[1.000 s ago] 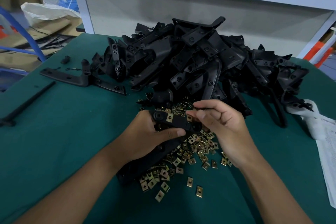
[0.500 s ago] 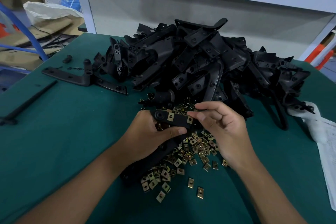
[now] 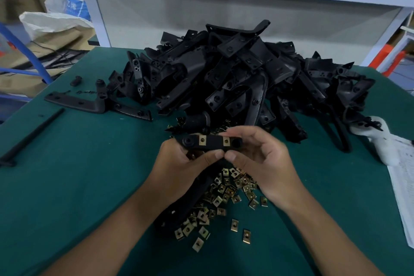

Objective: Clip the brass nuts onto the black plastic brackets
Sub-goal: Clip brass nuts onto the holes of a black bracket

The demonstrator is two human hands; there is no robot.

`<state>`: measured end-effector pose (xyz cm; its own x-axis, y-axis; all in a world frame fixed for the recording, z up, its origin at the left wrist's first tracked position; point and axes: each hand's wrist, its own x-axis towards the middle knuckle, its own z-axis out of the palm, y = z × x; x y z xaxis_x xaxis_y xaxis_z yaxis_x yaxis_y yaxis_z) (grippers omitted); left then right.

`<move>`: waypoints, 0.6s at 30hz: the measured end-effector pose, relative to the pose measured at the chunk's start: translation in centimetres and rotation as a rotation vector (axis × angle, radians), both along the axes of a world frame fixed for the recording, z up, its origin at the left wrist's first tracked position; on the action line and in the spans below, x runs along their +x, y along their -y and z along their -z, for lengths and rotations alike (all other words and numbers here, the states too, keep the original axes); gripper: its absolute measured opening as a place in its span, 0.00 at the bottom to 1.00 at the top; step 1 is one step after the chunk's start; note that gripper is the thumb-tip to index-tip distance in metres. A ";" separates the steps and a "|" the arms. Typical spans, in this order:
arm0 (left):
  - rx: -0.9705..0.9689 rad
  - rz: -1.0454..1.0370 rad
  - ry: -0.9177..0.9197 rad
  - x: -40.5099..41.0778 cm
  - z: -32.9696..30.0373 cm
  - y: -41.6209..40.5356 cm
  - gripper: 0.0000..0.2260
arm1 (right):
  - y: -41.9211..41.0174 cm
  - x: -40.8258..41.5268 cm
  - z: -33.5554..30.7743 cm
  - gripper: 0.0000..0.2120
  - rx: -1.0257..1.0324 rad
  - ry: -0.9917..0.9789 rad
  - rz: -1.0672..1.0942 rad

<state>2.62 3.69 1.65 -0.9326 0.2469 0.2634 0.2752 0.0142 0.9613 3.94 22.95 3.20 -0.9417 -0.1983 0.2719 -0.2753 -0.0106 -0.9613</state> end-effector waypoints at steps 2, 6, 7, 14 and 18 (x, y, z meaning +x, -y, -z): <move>0.026 0.008 0.002 -0.1 -0.1 -0.2 0.05 | 0.3 -0.2 0.1 0.18 -0.057 0.028 0.023; 0.112 0.044 0.028 -0.1 -0.2 -0.4 0.11 | -0.4 -0.4 0.0 0.13 0.004 0.005 0.038; 0.151 0.042 0.034 -0.1 -0.2 -0.3 0.13 | -0.6 -0.4 -0.1 0.13 0.010 -0.005 0.046; 0.108 -0.090 -0.048 -0.2 -0.5 -0.1 0.10 | -0.8 -0.8 0.5 0.12 0.132 -0.092 0.128; 0.139 -0.083 0.028 -0.1 -0.7 -0.4 0.09 | -0.9 -0.5 -0.1 0.12 0.199 -0.111 0.151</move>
